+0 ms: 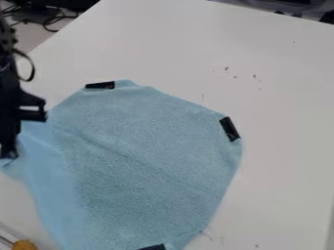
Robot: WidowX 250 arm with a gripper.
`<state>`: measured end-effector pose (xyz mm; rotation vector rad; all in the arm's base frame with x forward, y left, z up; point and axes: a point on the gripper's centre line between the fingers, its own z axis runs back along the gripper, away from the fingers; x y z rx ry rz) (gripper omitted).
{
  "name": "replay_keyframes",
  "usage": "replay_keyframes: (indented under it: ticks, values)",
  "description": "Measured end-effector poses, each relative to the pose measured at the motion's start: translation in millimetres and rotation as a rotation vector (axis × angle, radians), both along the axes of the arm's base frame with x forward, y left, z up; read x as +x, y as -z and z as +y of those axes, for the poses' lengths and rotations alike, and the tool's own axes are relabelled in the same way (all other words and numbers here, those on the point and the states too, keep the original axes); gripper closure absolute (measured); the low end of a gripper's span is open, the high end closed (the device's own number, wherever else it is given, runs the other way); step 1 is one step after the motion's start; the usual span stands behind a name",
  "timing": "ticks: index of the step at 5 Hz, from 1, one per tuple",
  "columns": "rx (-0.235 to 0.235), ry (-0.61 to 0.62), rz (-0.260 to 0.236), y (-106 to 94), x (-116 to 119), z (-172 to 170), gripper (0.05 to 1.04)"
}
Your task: Fold the cloth from bottom left
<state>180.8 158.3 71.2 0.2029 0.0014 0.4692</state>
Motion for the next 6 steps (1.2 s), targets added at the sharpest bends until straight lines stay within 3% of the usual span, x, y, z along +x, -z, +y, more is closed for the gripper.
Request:
replay_keyframes:
  ticks: [2, 4, 5, 6]
  values:
    - [-0.038, 0.122, 0.008, 2.6, 64.7, -58.6, 1.016]
    - [-0.085, 0.238, 0.032, 20.2, 105.2, -83.8, 0.992]
    - [-0.138, 0.259, 0.016, 32.3, 116.4, -90.6, 0.828]
    - [-0.202, 0.273, -0.022, 39.6, 131.1, -104.4, 0.557]
